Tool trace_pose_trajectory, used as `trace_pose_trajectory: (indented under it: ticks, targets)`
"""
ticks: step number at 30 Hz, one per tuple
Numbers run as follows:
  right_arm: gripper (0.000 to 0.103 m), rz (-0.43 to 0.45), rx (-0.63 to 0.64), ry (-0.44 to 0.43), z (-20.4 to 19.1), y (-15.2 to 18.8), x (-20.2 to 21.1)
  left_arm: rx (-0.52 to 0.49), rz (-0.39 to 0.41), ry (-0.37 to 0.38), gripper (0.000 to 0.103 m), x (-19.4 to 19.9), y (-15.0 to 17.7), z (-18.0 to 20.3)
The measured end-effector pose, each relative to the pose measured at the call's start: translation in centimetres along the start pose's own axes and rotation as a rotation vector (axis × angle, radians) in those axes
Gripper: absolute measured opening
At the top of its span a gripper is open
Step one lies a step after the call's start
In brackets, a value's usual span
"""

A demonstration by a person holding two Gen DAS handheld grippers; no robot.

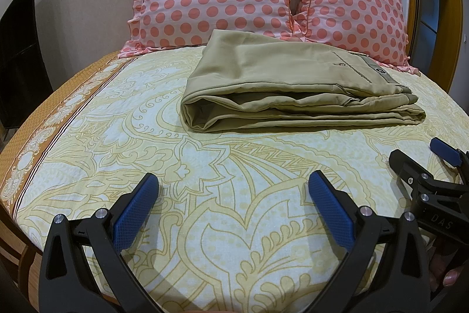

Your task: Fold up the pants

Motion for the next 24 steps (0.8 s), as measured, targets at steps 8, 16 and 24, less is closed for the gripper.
trace_pose_trajectory:
  ticks: [8,16,24]
  targets:
    - [0.101,0.0,0.0,0.0,0.01,-0.03,0.05,0.002,-0.001,0.0,0.102,0.0,0.0,0.08]
    - [0.101,0.0,0.001,-0.001,0.0,-0.01,0.07,0.001,0.0,0.0,0.102,0.0,-0.04,-0.05]
    - [0.101,0.0,0.001,-0.001,0.02,-0.01,0.07,0.002,-0.007,-0.002,0.102,-0.03,-0.12,0.01]
Point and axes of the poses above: each gripper's, at about its wrist camera, not at the fingertips, and x roughly against the way its jaws point, z to its right, y to its underside, the point moved 10 cm from there along -x, roughly the way its jaws point, and after that the axes turned 13 degrees about -z, right-handed, at the moved point
